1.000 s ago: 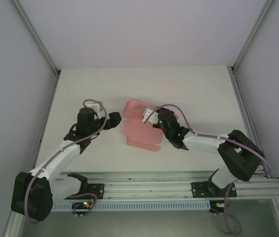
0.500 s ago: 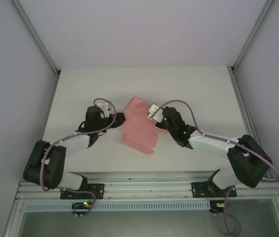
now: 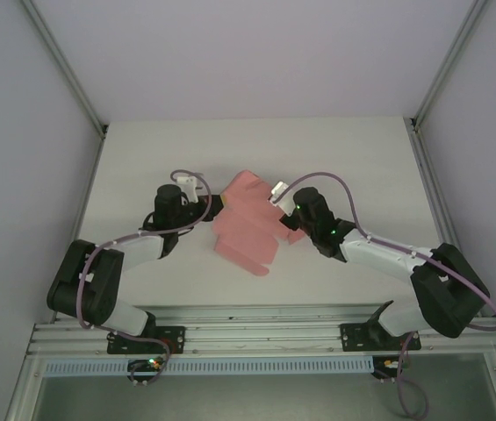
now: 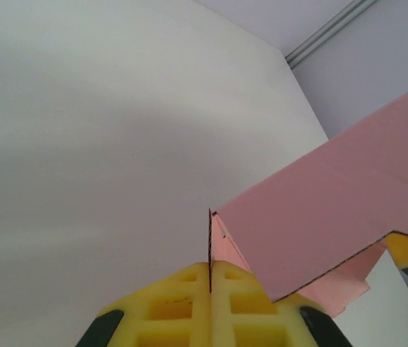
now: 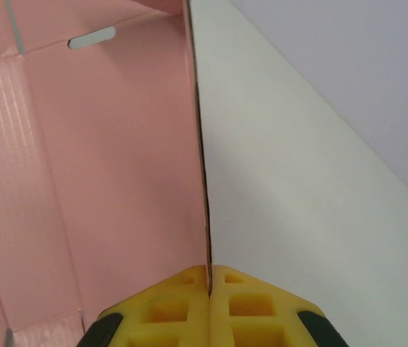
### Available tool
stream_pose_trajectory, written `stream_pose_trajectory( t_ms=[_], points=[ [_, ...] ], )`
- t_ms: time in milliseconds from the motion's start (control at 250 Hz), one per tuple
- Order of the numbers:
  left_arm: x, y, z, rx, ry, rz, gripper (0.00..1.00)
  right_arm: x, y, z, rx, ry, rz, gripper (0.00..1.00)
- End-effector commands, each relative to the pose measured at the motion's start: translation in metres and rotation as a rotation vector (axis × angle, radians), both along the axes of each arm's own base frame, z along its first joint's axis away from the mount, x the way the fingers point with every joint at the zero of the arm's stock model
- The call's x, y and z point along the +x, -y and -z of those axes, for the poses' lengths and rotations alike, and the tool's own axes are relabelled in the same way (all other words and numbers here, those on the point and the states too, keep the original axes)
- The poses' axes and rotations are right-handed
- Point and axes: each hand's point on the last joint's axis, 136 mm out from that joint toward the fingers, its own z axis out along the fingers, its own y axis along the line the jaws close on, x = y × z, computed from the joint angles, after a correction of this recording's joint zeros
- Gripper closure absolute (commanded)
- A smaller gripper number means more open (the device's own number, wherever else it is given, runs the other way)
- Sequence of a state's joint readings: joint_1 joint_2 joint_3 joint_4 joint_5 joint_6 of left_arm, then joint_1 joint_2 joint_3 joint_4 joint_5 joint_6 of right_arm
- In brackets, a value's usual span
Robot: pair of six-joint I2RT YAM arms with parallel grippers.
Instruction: Assemble paper box
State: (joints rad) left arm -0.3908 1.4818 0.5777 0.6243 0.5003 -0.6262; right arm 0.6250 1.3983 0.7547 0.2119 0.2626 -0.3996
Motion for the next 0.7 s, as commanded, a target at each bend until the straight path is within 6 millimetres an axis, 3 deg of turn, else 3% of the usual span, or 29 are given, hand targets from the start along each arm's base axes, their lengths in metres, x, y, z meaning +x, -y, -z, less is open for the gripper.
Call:
stream_pose_trajectory(
  t_ms=[0, 351, 571, 695],
  points=[
    [-0.001, 0.007, -0.012, 0.029, 0.101, 0.031, 1.00, -0.001, -0.004, -0.014, 0.132, -0.091, 0.039, 1.00],
    [-0.029, 0.043, -0.020, 0.376, 0.339, 0.120, 1.00, -0.006, 0.003, -0.010, 0.141, -0.169, 0.071, 1.00],
    [-0.034, 0.049, -0.033, 0.325, 0.373, 0.123, 1.00, 0.000, 0.023, 0.001, 0.248, -0.275, 0.168, 1.00],
    [-0.035, 0.040, -0.031, 0.288, 0.340, 0.078, 1.00, 0.003, 0.035, 0.004, 0.315, -0.336, 0.208, 1.00]
  ],
)
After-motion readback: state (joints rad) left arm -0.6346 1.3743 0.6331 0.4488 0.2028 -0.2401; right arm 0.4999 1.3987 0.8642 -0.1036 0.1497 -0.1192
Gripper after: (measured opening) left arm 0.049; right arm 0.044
